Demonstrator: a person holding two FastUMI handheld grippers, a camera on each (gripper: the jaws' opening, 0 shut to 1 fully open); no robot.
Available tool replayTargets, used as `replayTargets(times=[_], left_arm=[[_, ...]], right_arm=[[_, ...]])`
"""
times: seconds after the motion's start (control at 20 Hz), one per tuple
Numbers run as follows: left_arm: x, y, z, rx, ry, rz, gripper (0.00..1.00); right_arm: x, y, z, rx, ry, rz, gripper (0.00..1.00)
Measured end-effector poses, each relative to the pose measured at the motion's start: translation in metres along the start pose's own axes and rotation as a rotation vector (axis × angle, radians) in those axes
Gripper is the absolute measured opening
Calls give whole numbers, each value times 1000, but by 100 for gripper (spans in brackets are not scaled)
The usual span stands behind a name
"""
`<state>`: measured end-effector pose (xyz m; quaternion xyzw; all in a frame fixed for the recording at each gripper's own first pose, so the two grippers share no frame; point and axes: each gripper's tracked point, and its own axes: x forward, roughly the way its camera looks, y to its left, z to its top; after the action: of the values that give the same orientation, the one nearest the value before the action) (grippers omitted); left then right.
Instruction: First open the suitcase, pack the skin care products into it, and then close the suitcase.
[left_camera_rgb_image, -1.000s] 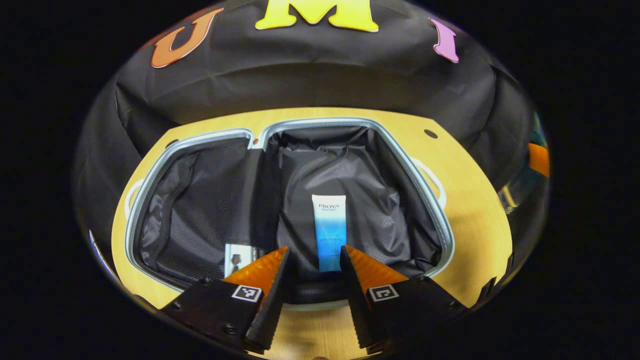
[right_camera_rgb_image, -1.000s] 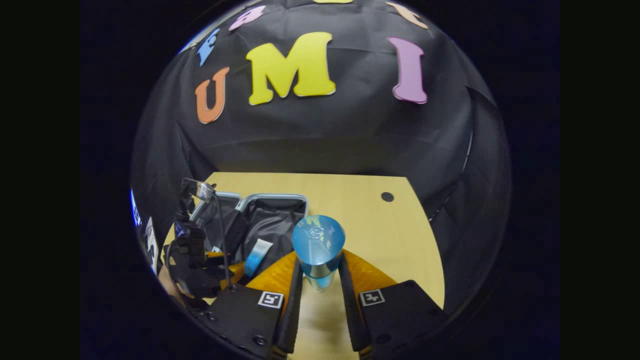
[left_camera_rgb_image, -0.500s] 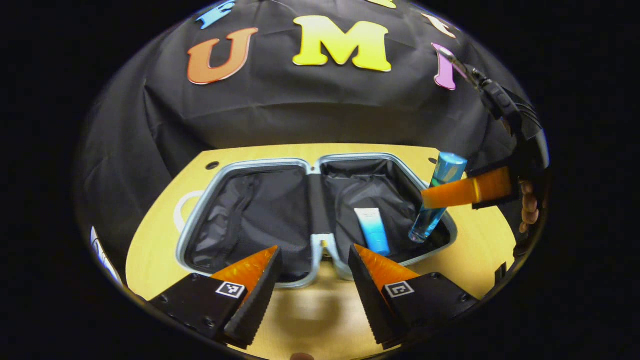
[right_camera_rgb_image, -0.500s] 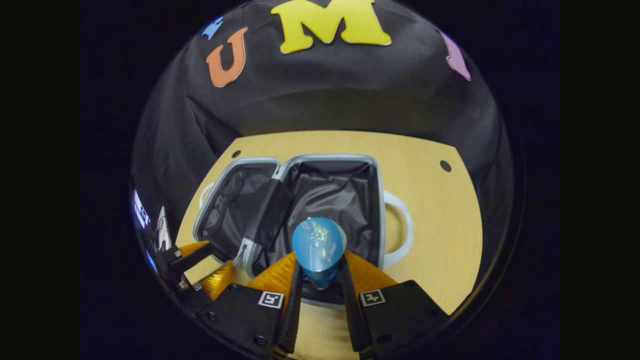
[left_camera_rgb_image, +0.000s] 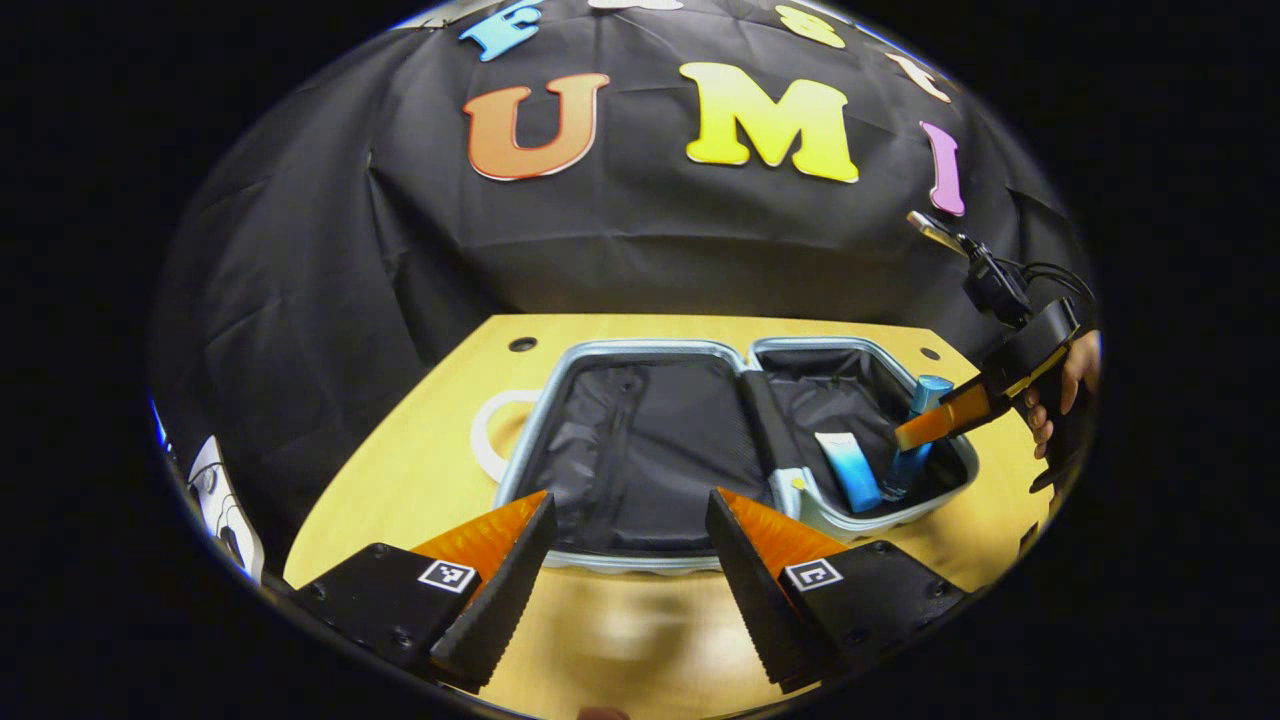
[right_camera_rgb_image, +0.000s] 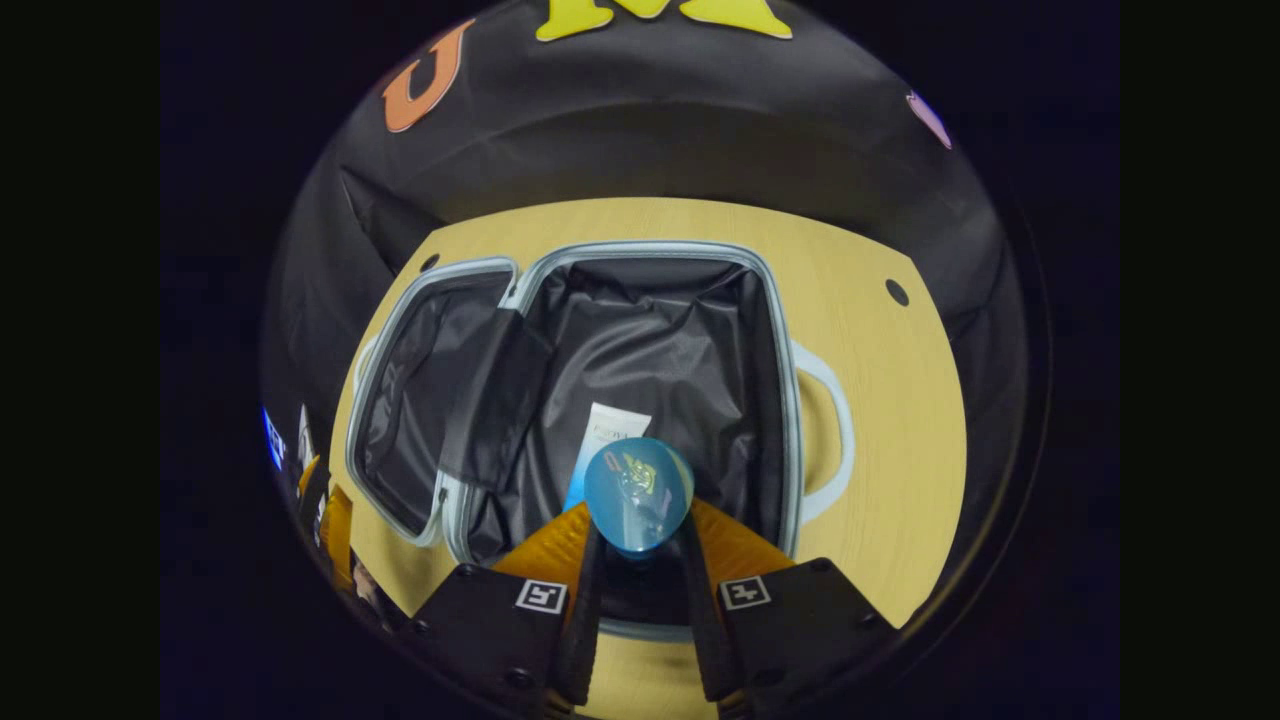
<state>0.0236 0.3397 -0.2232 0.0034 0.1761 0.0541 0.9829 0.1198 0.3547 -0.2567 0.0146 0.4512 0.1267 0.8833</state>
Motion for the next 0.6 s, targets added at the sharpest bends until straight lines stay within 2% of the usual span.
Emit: replayTargets(times=[0.1,0.2,0.4,0.6], left_arm=[[2,17,7,-2,-26,25,96],[8,40,13,8,-53,61,96],[25,83,12,-5,-43,145,96],[39,115,4,-28,-13,201,96]], right_arm=[[12,-2,10,36,-2,-7,39],[27,-2,14,72,23,-20,36],[51,-8,13,161,107,-74,39],[60,-13,10,245,149,-101,36]])
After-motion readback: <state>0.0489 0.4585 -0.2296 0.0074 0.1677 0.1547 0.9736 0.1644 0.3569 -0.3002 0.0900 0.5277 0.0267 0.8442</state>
